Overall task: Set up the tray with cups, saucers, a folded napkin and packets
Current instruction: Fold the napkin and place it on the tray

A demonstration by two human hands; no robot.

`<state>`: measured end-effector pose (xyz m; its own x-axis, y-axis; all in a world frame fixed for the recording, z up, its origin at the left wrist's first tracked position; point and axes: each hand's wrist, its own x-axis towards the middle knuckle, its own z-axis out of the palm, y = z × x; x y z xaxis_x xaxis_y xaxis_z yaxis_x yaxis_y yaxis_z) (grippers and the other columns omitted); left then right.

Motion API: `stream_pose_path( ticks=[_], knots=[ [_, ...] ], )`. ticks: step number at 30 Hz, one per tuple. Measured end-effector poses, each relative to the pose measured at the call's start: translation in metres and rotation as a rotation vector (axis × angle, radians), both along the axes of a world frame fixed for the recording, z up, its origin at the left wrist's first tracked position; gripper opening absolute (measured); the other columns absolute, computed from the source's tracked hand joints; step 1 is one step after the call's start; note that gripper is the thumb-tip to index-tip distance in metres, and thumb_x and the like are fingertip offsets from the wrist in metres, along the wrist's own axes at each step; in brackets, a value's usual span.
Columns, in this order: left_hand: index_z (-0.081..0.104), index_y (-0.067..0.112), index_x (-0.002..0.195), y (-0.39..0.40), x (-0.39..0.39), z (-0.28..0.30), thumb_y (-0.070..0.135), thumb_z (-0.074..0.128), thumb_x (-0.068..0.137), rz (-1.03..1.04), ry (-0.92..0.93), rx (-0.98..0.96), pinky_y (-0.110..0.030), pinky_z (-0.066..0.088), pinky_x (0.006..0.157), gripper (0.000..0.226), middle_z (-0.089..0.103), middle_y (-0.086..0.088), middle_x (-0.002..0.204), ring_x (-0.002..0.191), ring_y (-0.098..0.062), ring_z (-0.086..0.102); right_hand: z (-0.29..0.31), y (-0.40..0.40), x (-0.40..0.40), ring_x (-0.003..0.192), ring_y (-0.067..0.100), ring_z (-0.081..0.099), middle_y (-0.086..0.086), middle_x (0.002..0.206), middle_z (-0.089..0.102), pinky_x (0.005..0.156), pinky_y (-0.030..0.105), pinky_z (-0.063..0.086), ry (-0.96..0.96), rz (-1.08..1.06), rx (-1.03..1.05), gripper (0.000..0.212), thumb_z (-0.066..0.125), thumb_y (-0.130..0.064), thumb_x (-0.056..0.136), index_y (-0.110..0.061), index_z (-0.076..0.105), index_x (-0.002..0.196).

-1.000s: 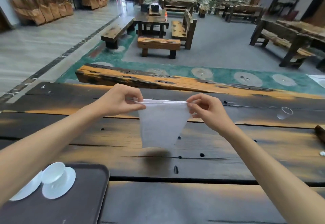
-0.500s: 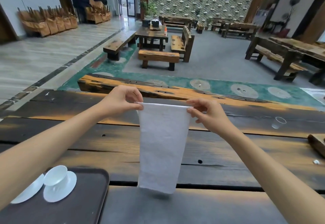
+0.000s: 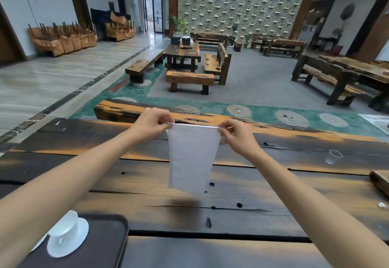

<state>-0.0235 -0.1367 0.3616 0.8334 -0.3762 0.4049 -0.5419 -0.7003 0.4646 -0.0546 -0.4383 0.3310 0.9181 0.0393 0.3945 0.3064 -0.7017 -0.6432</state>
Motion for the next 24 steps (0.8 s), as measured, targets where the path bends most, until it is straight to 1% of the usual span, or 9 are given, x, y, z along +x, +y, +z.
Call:
stream_pose_path(
  ticks=[2, 6, 8, 10, 13, 16, 19, 22, 24],
  knots=[
    [0.078, 0.009, 0.095, 0.002, -0.003, -0.002, 0.008, 0.075, 0.088, -0.026, -0.042, -0.012, -0.033, 0.059, 0.080, 0.007, 0.077, -0.003, 0.089, 0.086, -0.016, 0.071, -0.002, -0.003, -0.002, 0.085, 0.014, 0.069, -0.009, 0.089, 0.069, 0.073, 0.035, 0.061, -0.040, 0.012, 0.005, 0.009, 0.067, -0.010, 0.096, -0.016, 0.074, 0.097],
    [0.078, 0.010, 0.092, 0.008, -0.024, -0.025, 0.005, 0.076, 0.087, -0.076, -0.025, -0.031, -0.025, 0.059, 0.078, 0.007, 0.076, 0.001, 0.086, 0.084, -0.011, 0.072, -0.024, -0.007, -0.025, 0.088, 0.008, 0.069, -0.015, 0.094, 0.070, 0.069, 0.026, 0.063, -0.004, 0.074, 0.039, 0.011, 0.070, -0.015, 0.096, -0.026, 0.071, 0.098],
    [0.078, 0.010, 0.091, 0.014, -0.044, -0.050, 0.005, 0.077, 0.086, -0.106, 0.027, -0.041, -0.022, 0.058, 0.076, 0.007, 0.076, 0.002, 0.085, 0.082, -0.008, 0.072, -0.049, -0.007, -0.047, 0.091, 0.002, 0.068, -0.020, 0.093, 0.069, 0.072, 0.011, 0.053, 0.025, 0.088, 0.009, 0.010, 0.070, -0.018, 0.097, -0.028, 0.070, 0.098],
    [0.078, 0.011, 0.090, 0.020, -0.071, -0.083, 0.005, 0.077, 0.086, -0.120, 0.108, -0.056, -0.019, 0.057, 0.074, 0.006, 0.076, 0.004, 0.085, 0.081, -0.005, 0.071, -0.083, -0.005, -0.076, 0.092, -0.002, 0.066, -0.023, 0.090, 0.069, 0.069, 0.005, 0.045, 0.076, 0.099, -0.002, 0.010, 0.070, -0.019, 0.096, -0.029, 0.070, 0.096],
    [0.078, 0.012, 0.086, 0.028, -0.120, -0.139, 0.003, 0.077, 0.086, -0.088, 0.301, -0.105, -0.021, 0.057, 0.070, 0.009, 0.076, 0.008, 0.083, 0.080, -0.005, 0.070, -0.137, -0.002, -0.124, 0.091, 0.001, 0.067, -0.019, 0.089, 0.071, 0.068, 0.006, 0.042, 0.223, 0.126, -0.002, 0.008, 0.071, -0.019, 0.096, -0.027, 0.072, 0.096],
    [0.079, 0.018, 0.084, 0.034, -0.170, -0.188, 0.004, 0.076, 0.087, -0.025, 0.498, -0.139, -0.023, 0.055, 0.069, 0.015, 0.077, 0.011, 0.081, 0.078, -0.006, 0.071, -0.179, 0.004, -0.169, 0.091, 0.000, 0.066, -0.019, 0.089, 0.071, 0.072, 0.009, 0.044, 0.395, 0.161, 0.012, 0.007, 0.070, -0.019, 0.096, -0.023, 0.075, 0.098],
    [0.078, 0.026, 0.081, 0.039, -0.210, -0.221, 0.005, 0.076, 0.086, 0.020, 0.596, -0.169, -0.014, 0.049, 0.072, 0.021, 0.077, 0.014, 0.081, 0.082, -0.003, 0.071, -0.206, 0.008, -0.207, 0.090, 0.002, 0.064, -0.019, 0.087, 0.069, 0.070, 0.013, 0.046, 0.488, 0.194, 0.026, 0.018, 0.069, -0.019, 0.097, -0.036, 0.070, 0.094],
    [0.078, 0.029, 0.079, 0.043, -0.231, -0.236, 0.010, 0.075, 0.086, 0.034, 0.687, -0.175, -0.019, 0.052, 0.069, 0.020, 0.076, 0.014, 0.082, 0.077, -0.003, 0.069, -0.219, 0.008, -0.226, 0.082, -0.003, 0.064, -0.015, 0.087, 0.072, 0.061, 0.012, 0.044, 0.544, 0.191, 0.074, 0.022, 0.068, -0.018, 0.097, -0.039, 0.069, 0.093],
    [0.078, 0.028, 0.080, 0.046, -0.234, -0.239, 0.015, 0.075, 0.087, 0.049, 0.712, -0.187, -0.022, 0.055, 0.069, 0.015, 0.077, 0.013, 0.085, 0.078, -0.006, 0.070, -0.221, 0.008, -0.228, 0.079, -0.009, 0.064, -0.022, 0.094, 0.073, 0.060, 0.011, 0.043, 0.555, 0.189, 0.089, 0.021, 0.067, -0.019, 0.099, -0.040, 0.069, 0.095]
  ],
)
